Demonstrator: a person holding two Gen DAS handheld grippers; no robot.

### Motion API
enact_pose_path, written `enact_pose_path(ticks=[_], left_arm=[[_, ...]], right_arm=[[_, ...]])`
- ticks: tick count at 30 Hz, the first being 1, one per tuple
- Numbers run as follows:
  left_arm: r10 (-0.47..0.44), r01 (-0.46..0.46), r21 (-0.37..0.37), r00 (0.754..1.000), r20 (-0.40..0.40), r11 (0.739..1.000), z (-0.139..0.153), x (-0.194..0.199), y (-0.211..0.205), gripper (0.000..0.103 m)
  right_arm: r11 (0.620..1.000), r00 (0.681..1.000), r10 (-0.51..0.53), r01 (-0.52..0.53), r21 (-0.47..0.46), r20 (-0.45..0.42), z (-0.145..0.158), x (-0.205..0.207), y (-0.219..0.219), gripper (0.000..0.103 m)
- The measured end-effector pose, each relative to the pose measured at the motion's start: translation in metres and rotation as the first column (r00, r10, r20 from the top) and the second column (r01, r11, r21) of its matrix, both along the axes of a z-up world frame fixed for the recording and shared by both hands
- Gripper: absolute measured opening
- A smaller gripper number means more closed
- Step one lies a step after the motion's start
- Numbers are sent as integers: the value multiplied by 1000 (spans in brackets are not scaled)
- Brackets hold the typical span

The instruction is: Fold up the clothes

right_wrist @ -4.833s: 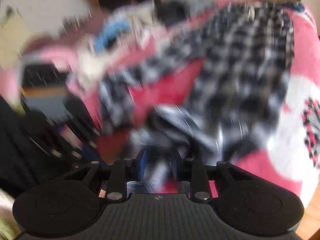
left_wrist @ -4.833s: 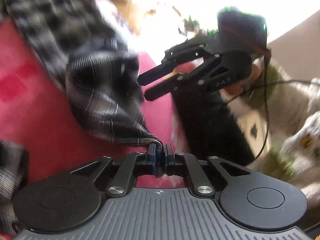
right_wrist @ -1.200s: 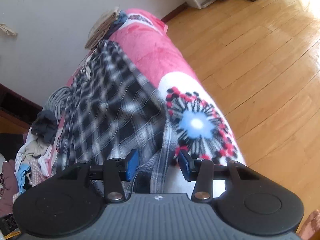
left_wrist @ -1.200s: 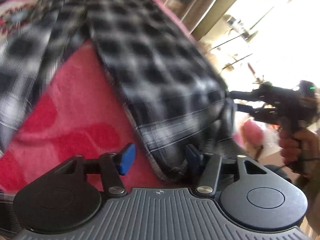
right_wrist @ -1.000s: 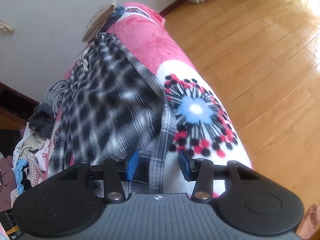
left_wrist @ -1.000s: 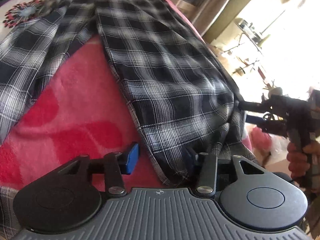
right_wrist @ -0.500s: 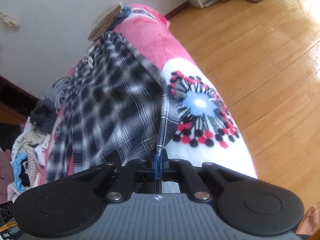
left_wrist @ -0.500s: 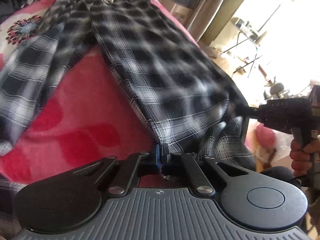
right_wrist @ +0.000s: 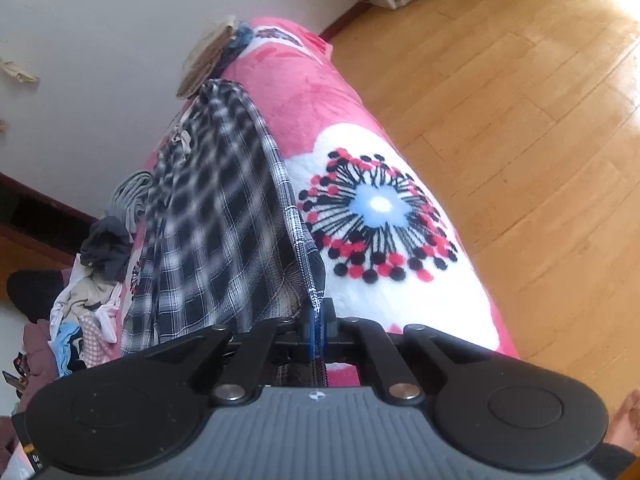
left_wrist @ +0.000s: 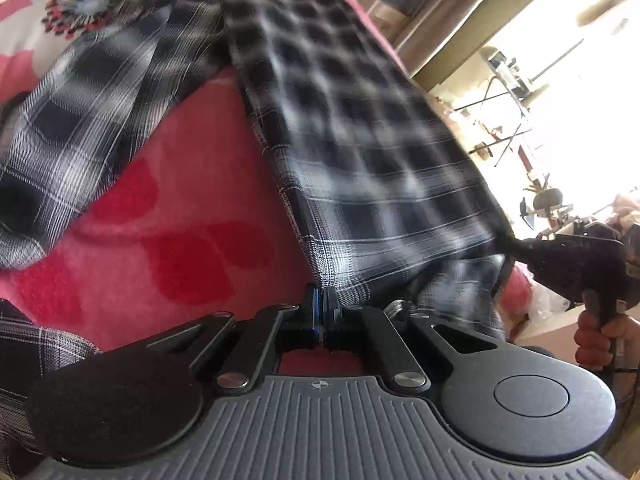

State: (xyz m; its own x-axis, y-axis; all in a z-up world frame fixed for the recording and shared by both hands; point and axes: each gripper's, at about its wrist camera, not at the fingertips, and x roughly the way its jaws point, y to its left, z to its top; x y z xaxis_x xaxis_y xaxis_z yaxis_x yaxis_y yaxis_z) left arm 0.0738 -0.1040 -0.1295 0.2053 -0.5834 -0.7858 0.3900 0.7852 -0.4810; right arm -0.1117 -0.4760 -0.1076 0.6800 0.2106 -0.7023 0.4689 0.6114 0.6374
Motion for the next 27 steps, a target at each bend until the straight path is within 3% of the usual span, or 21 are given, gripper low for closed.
enact_pose_path(ticks=[3, 6, 8, 10, 14, 20, 22, 27], left_arm=[[-12, 13, 42, 999, -33, 999, -17, 4, -5, 0], [-29, 30, 46, 999, -29, 998, -13, 5, -6, 1], [-42, 43, 59, 999, -16, 997, -7, 3, -3, 5], [-51, 52, 76, 999, -9, 996, -2, 1, 2, 11], [-70, 63, 125, 996, 46, 990, 11, 0, 8, 15], [-132, 103, 167, 977, 168, 981, 26, 15, -14, 16], [-152, 119, 169, 968, 198, 978, 24, 20, -24, 16], [-187, 156, 169, 964, 190, 973, 9, 28, -39, 16]], right_arm=[[1000, 999, 7, -8, -26, -46, -13, 1, -1, 2], [1000, 995, 0, 0, -8, -99, -28, 2, -5, 3], [1000, 995, -3, 3, -2, -99, -24, 2, -8, 12], [997, 995, 6, -14, -77, -100, -8, 7, -10, 21], [967, 997, 54, -67, -245, -57, 24, 35, -19, 22], [922, 987, 155, -125, -367, 53, 52, 145, -27, 30], [920, 976, 204, -167, -354, 70, 48, 189, -27, 41], [915, 977, 208, -181, -359, 37, 28, 287, -33, 42]])
